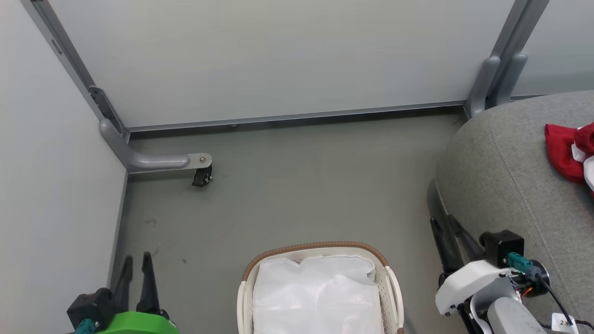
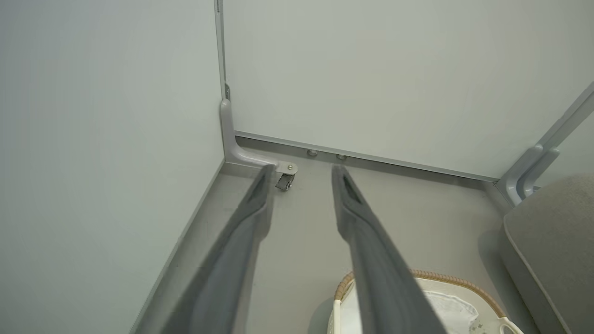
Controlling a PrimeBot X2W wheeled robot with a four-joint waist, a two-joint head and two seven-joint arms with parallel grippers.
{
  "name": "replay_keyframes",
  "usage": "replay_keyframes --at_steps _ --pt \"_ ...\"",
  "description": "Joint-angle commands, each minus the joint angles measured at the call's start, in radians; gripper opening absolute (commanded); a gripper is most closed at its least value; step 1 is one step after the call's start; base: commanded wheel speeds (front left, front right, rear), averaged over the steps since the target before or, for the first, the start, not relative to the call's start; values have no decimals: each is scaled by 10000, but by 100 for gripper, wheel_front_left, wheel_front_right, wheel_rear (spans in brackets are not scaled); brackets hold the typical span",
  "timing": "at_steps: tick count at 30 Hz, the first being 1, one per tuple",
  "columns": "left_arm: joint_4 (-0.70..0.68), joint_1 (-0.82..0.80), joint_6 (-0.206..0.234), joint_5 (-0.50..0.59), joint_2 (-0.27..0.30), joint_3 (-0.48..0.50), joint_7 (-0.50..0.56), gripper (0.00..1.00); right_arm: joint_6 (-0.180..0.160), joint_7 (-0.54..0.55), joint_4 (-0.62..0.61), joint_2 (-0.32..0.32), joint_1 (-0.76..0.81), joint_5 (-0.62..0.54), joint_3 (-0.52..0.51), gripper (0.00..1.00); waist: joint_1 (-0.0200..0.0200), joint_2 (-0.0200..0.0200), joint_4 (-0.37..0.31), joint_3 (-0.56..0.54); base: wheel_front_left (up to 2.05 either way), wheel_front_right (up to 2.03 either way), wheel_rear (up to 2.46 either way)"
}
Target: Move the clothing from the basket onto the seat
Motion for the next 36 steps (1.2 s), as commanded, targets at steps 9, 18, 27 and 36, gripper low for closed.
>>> replay_keyframes --at_steps 9,18,27,36 --pt "2 -140 -2 -1410 -25 91 431 0 -1 456 -134 52 116 1466 -271 0 1 0 8 -32 0 0 0" --pt "-164 -252 -5 -2899 -18 160 839 0 -2 842 -471 75 252 3034 -462 0 1 0 17 -68 0 0 0" --pt "-294 -370 -7 -4213 -11 228 1207 0 -2 1200 -743 95 360 4414 -653 0 1 0 26 -102 0 0 0" --pt "-409 -470 -10 -5432 -5 299 1552 0 -3 1544 -986 114 435 5692 -834 0 1 0 35 -138 0 0 0"
